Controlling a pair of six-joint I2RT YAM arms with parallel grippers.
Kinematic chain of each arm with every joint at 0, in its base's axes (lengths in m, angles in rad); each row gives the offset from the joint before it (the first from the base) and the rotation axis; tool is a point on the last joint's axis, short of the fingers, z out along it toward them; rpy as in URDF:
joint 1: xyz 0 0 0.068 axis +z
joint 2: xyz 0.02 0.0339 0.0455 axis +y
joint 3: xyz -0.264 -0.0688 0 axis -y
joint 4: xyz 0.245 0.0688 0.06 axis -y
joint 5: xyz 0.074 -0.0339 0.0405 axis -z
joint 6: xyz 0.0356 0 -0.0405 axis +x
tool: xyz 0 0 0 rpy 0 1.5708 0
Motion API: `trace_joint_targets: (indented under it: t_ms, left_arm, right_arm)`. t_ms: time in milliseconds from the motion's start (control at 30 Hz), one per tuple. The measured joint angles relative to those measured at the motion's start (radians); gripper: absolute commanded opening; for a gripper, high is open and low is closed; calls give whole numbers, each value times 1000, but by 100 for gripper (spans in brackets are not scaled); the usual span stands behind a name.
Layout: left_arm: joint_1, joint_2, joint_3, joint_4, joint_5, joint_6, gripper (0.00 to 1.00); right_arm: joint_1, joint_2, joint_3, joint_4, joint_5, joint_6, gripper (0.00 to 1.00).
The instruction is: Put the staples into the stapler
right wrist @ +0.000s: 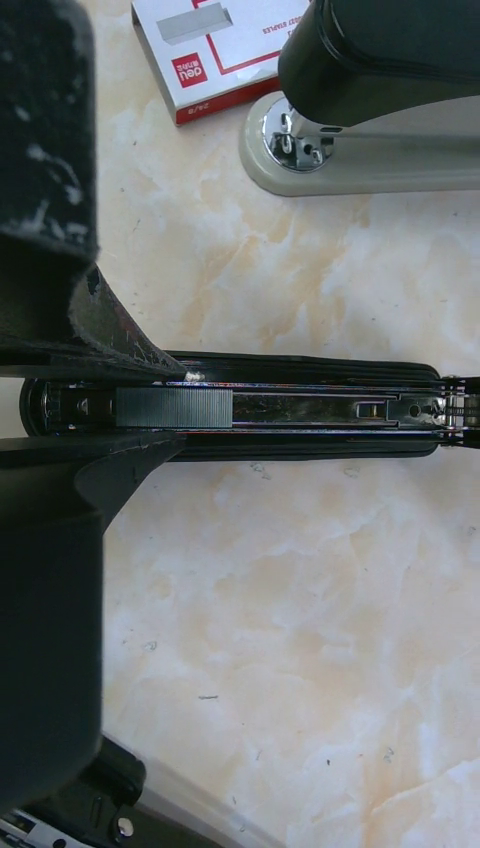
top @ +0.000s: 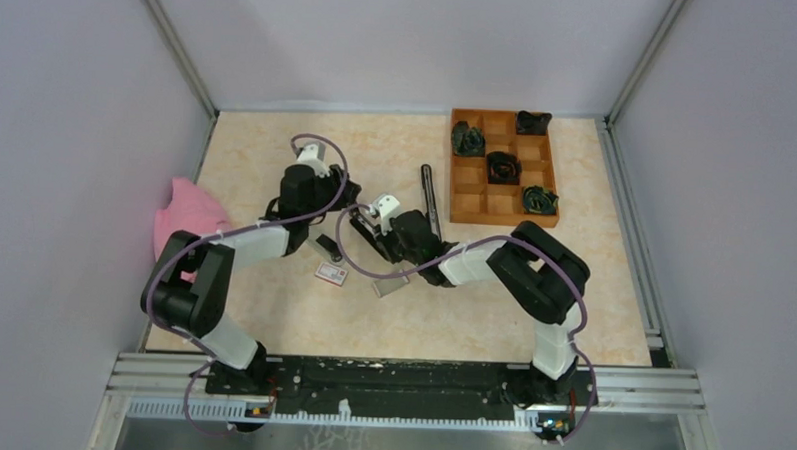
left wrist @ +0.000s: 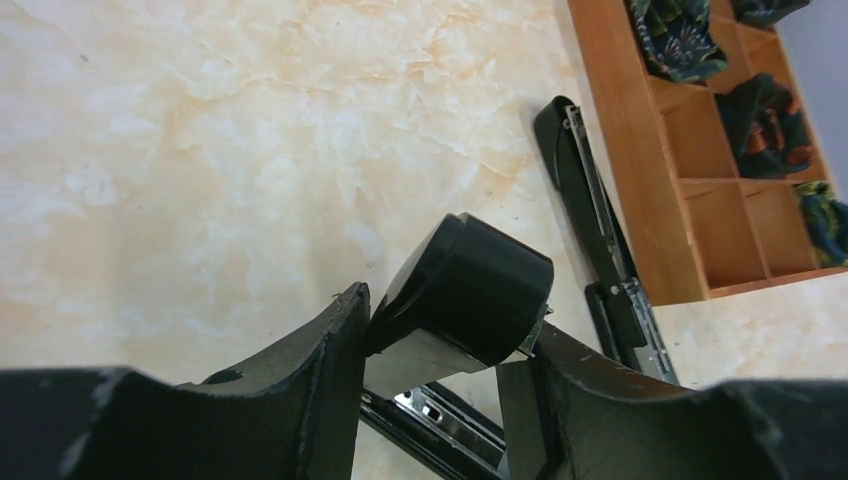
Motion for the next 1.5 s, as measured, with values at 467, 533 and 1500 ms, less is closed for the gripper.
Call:
trace_joint_targets:
  t_ms: [467, 533, 1500]
  left_arm:
    - [-180, -79, -47, -55, -310, 231, 57]
    - [-198, -80, -52, -55, -337, 245, 58]
    - [-354, -92, -82, -92, -625, 312, 83]
  right_arm:
    - [0, 58, 0, 135, -26, -23, 1]
    - [0, 64, 0, 150, -27, -27, 1]
    - [-16, 117, -42, 346, -43, -20, 3]
